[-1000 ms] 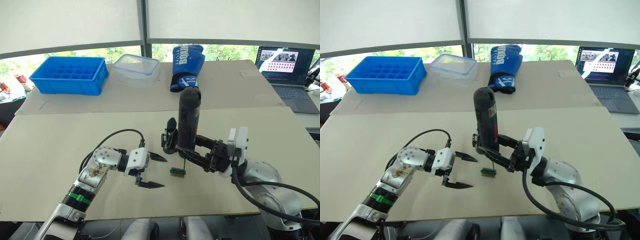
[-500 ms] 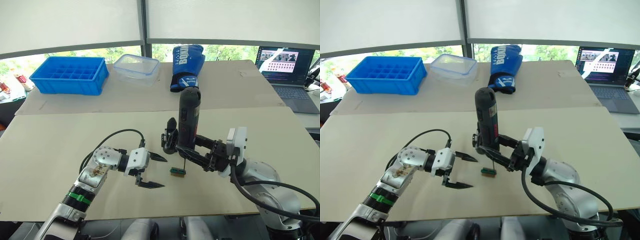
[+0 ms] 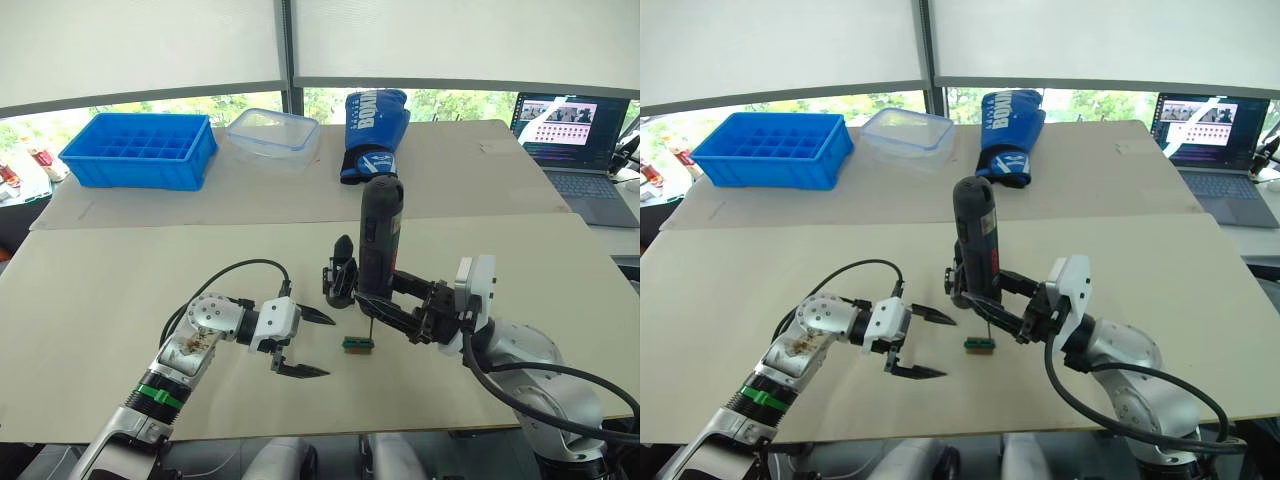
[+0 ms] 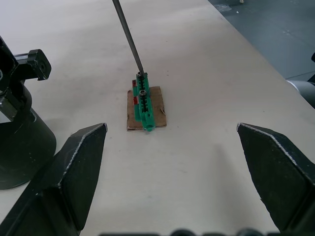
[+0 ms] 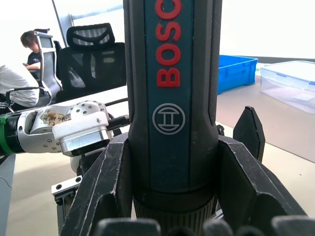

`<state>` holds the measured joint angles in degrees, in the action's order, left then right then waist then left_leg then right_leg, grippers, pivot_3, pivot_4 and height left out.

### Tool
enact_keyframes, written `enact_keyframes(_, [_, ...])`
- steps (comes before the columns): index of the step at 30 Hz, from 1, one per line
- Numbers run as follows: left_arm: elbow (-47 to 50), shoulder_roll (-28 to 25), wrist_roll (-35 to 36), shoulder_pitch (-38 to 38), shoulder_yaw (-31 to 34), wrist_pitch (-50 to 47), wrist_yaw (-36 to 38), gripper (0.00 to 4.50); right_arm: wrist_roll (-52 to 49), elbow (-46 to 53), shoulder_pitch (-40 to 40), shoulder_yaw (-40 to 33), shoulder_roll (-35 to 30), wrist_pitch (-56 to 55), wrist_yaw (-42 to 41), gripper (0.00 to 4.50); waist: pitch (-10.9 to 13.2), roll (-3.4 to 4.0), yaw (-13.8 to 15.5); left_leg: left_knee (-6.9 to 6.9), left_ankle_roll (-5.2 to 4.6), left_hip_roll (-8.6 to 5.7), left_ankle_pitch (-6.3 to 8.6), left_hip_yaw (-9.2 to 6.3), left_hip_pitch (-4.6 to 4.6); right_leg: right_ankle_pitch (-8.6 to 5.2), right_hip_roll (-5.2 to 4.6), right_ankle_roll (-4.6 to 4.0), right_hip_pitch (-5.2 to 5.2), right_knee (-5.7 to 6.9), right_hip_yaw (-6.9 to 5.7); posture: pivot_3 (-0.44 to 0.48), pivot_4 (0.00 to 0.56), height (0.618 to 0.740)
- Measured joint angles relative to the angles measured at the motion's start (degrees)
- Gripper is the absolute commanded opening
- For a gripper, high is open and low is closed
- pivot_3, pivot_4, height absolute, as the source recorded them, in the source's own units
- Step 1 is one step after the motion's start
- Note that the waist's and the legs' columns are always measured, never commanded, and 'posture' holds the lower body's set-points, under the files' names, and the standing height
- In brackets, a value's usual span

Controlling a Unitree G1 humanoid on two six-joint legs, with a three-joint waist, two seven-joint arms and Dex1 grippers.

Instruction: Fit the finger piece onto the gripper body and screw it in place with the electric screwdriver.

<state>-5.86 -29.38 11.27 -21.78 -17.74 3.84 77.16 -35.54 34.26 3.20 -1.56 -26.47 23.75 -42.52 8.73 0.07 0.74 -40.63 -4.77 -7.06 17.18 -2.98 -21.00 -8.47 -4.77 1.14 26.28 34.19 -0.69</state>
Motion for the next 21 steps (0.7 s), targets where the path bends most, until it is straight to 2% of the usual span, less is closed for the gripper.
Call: enact_keyframes(21, [-0.9, 0.4, 0.0, -0.4, -0.5, 0.0, -0.1, 4.5, -1.7, 0.9, -0.6, 0.0, -0.5, 0.1, 0.3, 1.91, 0.0, 0.0, 0.0, 0.0, 0.0, 0.0, 0.0, 0.0, 0.0, 0.0, 0.0, 0.0, 0.0, 0.0, 0.0, 0.0, 0.15, 0.74])
